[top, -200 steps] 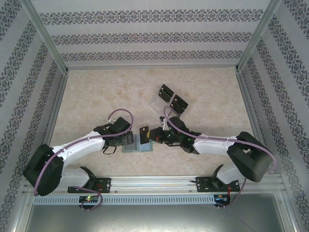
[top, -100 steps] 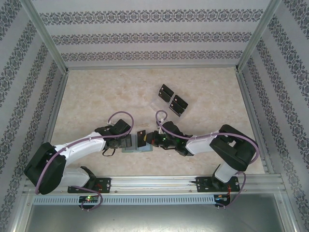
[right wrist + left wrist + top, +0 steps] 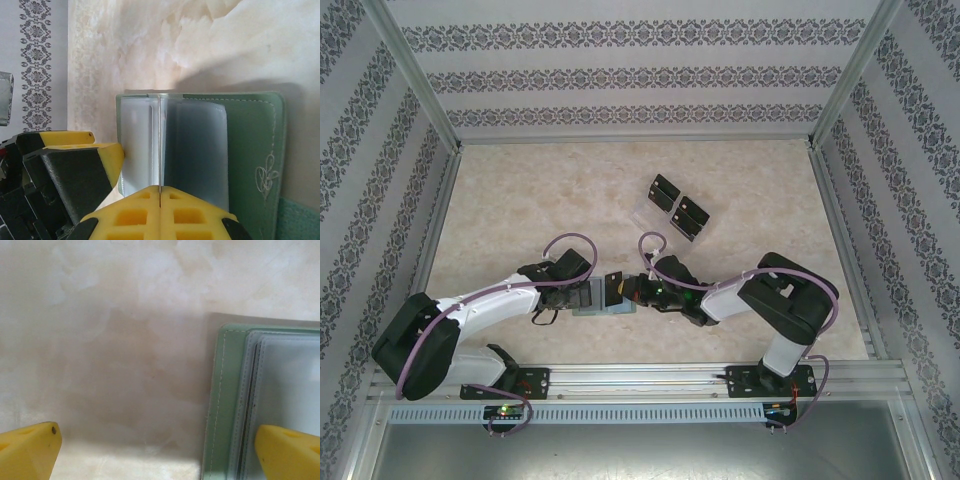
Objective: Put the credit cards into the card holder
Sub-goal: Insert the credit card into the card slot.
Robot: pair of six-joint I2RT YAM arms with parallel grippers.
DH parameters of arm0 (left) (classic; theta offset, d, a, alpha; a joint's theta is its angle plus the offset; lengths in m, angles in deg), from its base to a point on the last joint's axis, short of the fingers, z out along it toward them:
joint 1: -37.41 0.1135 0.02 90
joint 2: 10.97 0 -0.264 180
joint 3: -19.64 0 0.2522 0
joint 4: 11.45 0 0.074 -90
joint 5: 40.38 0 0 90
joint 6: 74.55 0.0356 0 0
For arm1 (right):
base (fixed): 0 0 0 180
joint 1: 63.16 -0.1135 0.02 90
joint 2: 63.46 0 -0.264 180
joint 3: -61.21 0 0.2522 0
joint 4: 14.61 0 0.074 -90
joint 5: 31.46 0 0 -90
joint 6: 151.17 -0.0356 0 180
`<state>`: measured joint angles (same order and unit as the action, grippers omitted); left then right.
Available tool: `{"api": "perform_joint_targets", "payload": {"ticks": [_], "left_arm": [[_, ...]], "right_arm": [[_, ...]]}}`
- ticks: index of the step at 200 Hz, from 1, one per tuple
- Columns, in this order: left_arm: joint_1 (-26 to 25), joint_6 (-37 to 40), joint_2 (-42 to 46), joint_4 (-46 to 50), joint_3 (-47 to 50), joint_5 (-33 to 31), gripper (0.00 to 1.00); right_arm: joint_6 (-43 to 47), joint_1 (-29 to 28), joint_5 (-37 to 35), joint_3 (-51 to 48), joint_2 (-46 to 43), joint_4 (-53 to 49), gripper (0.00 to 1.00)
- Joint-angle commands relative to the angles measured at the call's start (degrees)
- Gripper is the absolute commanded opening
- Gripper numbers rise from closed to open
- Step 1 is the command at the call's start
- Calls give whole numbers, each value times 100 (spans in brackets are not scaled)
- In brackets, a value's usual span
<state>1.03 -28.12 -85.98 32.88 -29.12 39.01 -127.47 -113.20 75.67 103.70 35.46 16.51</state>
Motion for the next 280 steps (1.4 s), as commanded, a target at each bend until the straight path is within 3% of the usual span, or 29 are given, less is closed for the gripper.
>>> {"api": "perform_joint_targets", "payload": {"ticks": [1,280], "left_arm": [[-48,8,-128,116,135,-125,100],[-45,6,-78,200,179,-130,100]], "right_arm": [[-67,-89,-71,-26,96,381,0],[-141,-282,156,101,825,662,0]]}}
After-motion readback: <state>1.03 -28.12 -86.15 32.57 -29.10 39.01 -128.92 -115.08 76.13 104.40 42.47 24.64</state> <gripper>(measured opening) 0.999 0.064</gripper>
